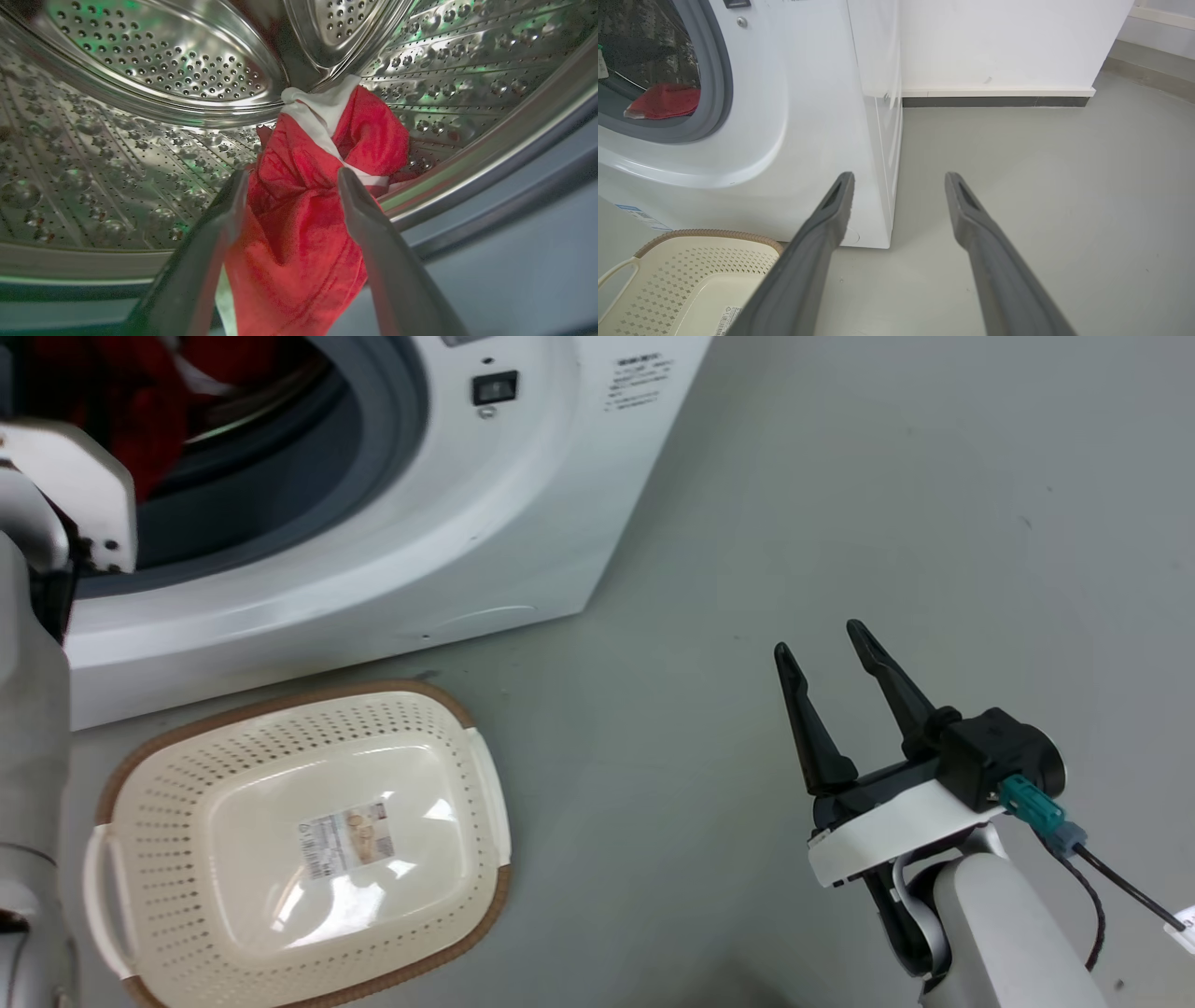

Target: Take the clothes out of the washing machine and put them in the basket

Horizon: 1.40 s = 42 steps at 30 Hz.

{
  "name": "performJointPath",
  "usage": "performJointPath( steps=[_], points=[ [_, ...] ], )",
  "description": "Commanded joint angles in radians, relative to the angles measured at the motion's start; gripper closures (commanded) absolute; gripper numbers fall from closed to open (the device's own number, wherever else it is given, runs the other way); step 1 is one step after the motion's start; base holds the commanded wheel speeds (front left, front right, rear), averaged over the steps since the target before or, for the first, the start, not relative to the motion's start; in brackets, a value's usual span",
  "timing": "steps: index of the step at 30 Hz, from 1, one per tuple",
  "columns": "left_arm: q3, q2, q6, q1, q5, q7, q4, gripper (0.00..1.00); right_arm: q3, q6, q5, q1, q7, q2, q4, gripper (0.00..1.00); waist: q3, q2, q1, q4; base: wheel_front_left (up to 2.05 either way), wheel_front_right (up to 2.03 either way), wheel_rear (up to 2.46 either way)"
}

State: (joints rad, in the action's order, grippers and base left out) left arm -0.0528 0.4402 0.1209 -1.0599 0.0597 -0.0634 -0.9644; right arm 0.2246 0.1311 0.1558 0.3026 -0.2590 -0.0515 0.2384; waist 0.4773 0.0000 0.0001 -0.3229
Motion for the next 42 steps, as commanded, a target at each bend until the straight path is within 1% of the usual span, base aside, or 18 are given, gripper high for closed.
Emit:
performJointPath(
  steps=[1,4,7,11,12,13,20,21,22,23,24,27,28,31,35,38,42],
  points=[
    [-0.024,0.012,0.004,-0.033,0.016,0.024,-0.025,0.0,0.007,-0.001,0.012,0.018,-0.005,0.002,0.006,0.0,0.03,0.0,-0.0001,-0.03,0.0,0.0,0.0],
    [-0.066,0.047,0.006,-0.086,0.036,0.094,-0.079,0.0,0.021,-0.001,0.025,0.032,-0.006,0.003,0.007,0.0,0.044,0.0,-0.0001,-0.048,0.0,0.0,0.0],
    [-0.106,0.069,0.009,-0.134,0.052,0.161,-0.127,0.0,0.033,-0.001,0.038,0.032,-0.006,0.002,0.0,0.0,0.055,0.0,-0.0001,-0.063,0.0,0.0,0.0],
    [-0.157,0.089,0.009,-0.183,0.041,0.262,-0.196,0.0,0.049,-0.001,0.05,0.03,-0.007,0.002,-0.004,0.0,0.065,0.0,-0.0001,-0.081,0.0,0.0,0.0],
    [-0.168,0.094,0.009,-0.195,0.04,0.287,-0.211,0.0,0.052,-0.001,0.055,0.03,-0.007,0.002,-0.005,0.0,0.067,0.0,-0.0001,-0.085,0.0,0.0,0.0],
    [-0.168,0.094,0.009,-0.195,0.04,0.287,-0.211,0.0,0.052,-0.001,0.055,0.03,-0.007,0.002,-0.005,0.0,0.067,0.0,-0.0001,-0.085,0.0,0.0,0.0],
    [-0.251,0.101,0.009,-0.239,0.001,0.45,-0.284,0.0,0.067,-0.001,0.077,0.028,-0.006,0.002,-0.01,0.0,0.078,0.0,-0.0001,-0.106,0.0,0.0,0.0],
    [-0.258,0.1,0.009,-0.241,-0.008,0.475,-0.29,0.18,0.069,-0.001,0.078,0.028,-0.006,0.002,-0.01,0.0,0.08,0.0,-0.0001,-0.108,0.0,0.0,0.0],
    [-0.263,0.1,0.009,-0.242,-0.016,0.499,-0.297,0.68,0.07,-0.001,0.081,0.029,-0.006,0.002,-0.009,0.0,0.081,0.0,-0.0001,-0.109,0.0,0.0,0.0],
    [-0.266,0.101,0.01,-0.244,-0.026,0.522,-0.303,0.82,0.071,-0.001,0.084,0.03,-0.006,0.002,-0.009,0.0,0.081,0.0,-0.0001,-0.111,0.0,0.0,0.0],
    [-0.266,0.103,0.01,-0.244,-0.035,0.542,-0.306,1.0,0.072,-0.001,0.085,0.032,-0.006,0.002,-0.008,0.0,0.081,0.0,-0.0001,-0.112,0.0,0.0,0.0],
    [-0.267,0.112,0.01,-0.25,-0.052,0.566,-0.306,1.0,0.074,-0.001,0.087,0.034,-0.006,0.002,-0.008,0.0,0.08,0.0,-0.0001,-0.114,0.0,0.0,0.0],
    [-0.265,0.114,0.008,-0.25,-0.056,0.559,-0.302,1.0,0.074,-0.001,0.087,0.035,-0.006,0.002,-0.008,0.0,0.077,0.0,-0.0001,-0.115,0.0,0.0,0.0],
    [-0.256,0.107,-0.016,-0.249,-0.07,0.515,-0.277,1.0,0.071,-0.001,0.084,0.035,-0.006,0.002,-0.003,0.0,0.065,0.0,-0.0001,-0.113,0.0,0.0,0.0],
    [-0.245,0.096,-0.055,-0.226,-0.087,0.422,-0.243,1.0,0.065,-0.001,0.073,0.029,-0.006,0.002,0.007,0.0,0.033,0.0,-0.0001,-0.101,0.0,0.0,0.0],
    [-0.234,0.08,-0.079,-0.198,-0.106,0.328,-0.218,1.0,0.059,-0.001,0.061,0.026,-0.006,0.002,0.019,0.0,-0.004,0.0,-0.0001,-0.088,0.0,0.0,0.0],
    [-0.211,0.04,-0.092,-0.146,-0.146,0.229,-0.211,1.0,0.041,-0.001,0.037,0.008,-0.006,0.002,0.036,0.0,-0.067,0.0,-0.0001,-0.065,0.0,0.0,0.0]
  ],
)
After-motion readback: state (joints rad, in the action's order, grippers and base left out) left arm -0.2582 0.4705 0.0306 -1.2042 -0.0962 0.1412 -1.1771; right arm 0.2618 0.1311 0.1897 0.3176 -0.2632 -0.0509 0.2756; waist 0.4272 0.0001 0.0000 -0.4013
